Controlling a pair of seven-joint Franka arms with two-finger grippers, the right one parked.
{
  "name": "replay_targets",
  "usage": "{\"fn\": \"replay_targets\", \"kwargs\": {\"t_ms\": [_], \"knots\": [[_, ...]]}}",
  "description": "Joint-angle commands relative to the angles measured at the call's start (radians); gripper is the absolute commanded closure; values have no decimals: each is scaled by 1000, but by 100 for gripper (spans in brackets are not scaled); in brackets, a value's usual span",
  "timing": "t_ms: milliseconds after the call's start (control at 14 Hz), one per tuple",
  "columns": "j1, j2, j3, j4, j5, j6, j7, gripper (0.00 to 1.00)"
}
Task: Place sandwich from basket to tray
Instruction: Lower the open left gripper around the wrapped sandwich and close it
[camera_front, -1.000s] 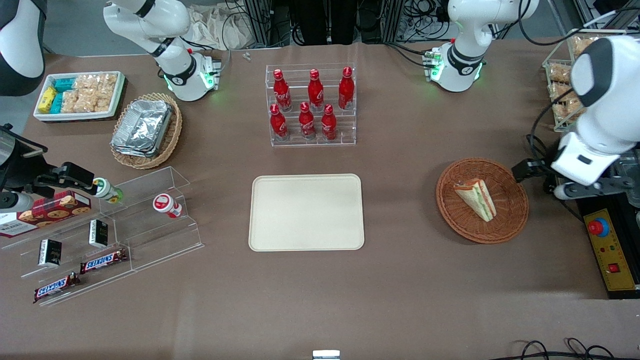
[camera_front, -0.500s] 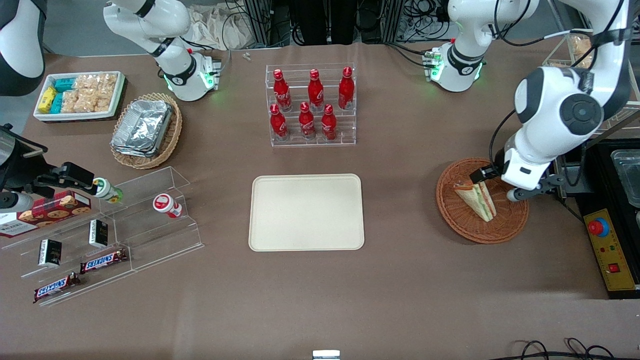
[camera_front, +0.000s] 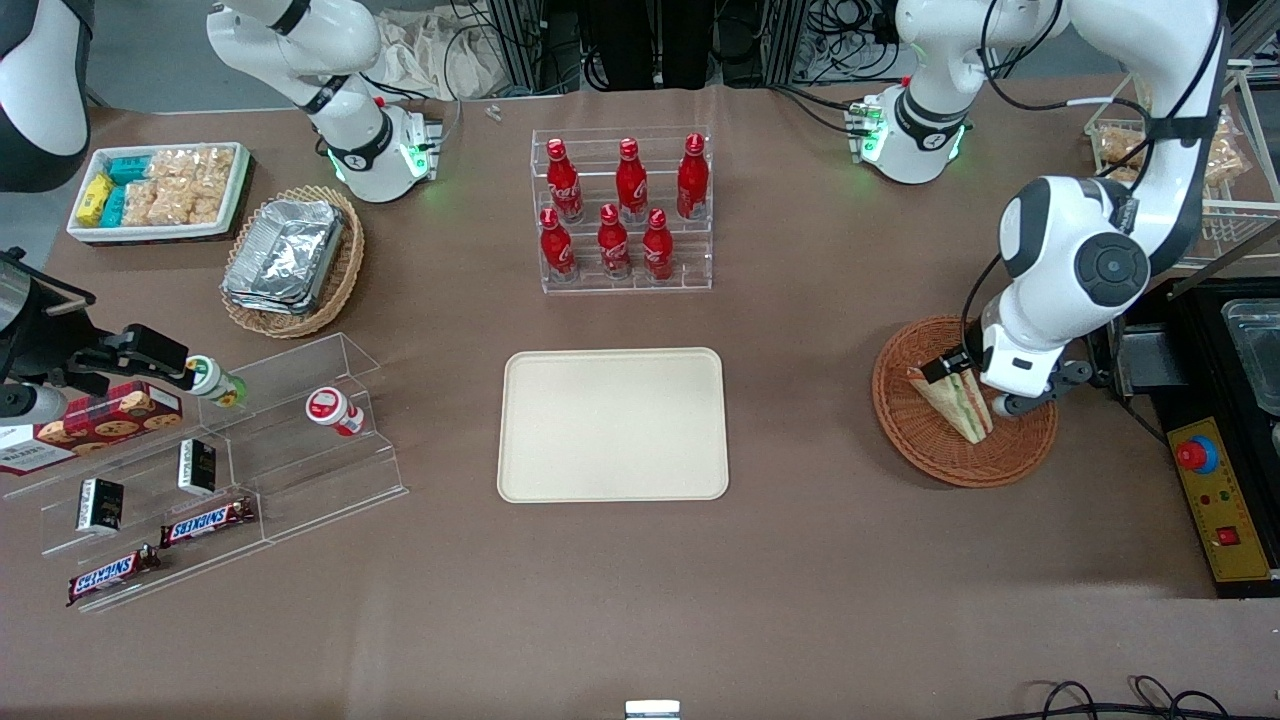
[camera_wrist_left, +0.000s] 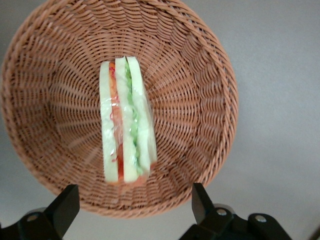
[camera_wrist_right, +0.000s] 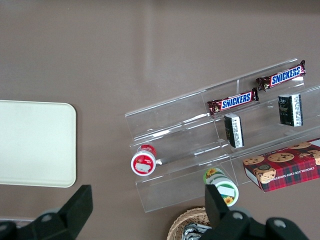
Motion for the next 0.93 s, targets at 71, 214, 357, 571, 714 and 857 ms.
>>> {"fn": "replay_targets", "kwargs": {"t_ms": [71,214,357,571,714,857], "knots": [[3,56,2,-33,-6,119,-38,0],[4,65,5,-55,0,151,-38,0],[27,79,6,-79,8,212,-38,0],[32,96,6,-76,11,231,-36,7],[32,88,8,-73,11,229,-68,34],[32,75,8,-69,11,222,-93,71]]}}
